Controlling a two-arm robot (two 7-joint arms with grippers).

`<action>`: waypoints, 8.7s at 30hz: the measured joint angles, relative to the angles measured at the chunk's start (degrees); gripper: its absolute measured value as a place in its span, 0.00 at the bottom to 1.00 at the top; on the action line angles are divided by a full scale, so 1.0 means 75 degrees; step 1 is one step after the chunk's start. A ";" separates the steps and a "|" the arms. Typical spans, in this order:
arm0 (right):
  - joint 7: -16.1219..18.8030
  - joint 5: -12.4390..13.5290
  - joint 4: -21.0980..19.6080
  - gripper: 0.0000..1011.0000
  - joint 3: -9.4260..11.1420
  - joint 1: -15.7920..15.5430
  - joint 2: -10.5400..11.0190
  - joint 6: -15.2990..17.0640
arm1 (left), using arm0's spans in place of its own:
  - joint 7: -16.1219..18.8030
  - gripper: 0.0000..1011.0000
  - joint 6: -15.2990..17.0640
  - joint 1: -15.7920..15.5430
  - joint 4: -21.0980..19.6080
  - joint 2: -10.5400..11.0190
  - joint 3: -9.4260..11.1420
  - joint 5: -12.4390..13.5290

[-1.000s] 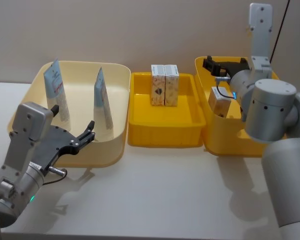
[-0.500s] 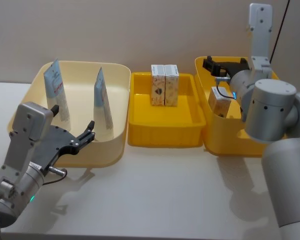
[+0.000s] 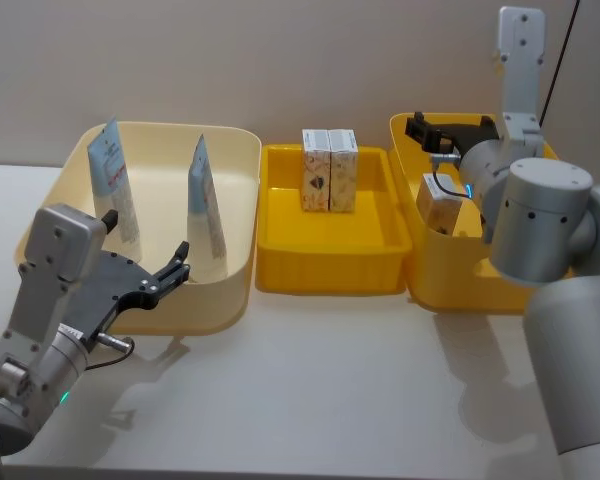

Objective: Bimanual collaborative sorting of washing and personal care products

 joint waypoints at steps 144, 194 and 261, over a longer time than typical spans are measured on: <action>0.0000 0.0000 0.0000 0.99 0.0000 0.0000 0.0000 0.0000 | -0.2541 0.99 -0.0631 -0.2442 0.3492 -0.1354 -0.0419 -0.0523; 0.0000 0.0000 0.0000 0.99 0.0000 0.0000 0.0000 -0.0001 | -0.4216 0.85 -0.1529 -0.4023 0.5885 -0.1852 -0.0256 -0.0714; 0.0000 -0.0001 0.0000 0.99 0.0000 -0.0001 0.0000 0.0000 | -0.5357 0.12 -0.2246 -0.5130 0.7166 -0.2240 -0.0293 -0.1028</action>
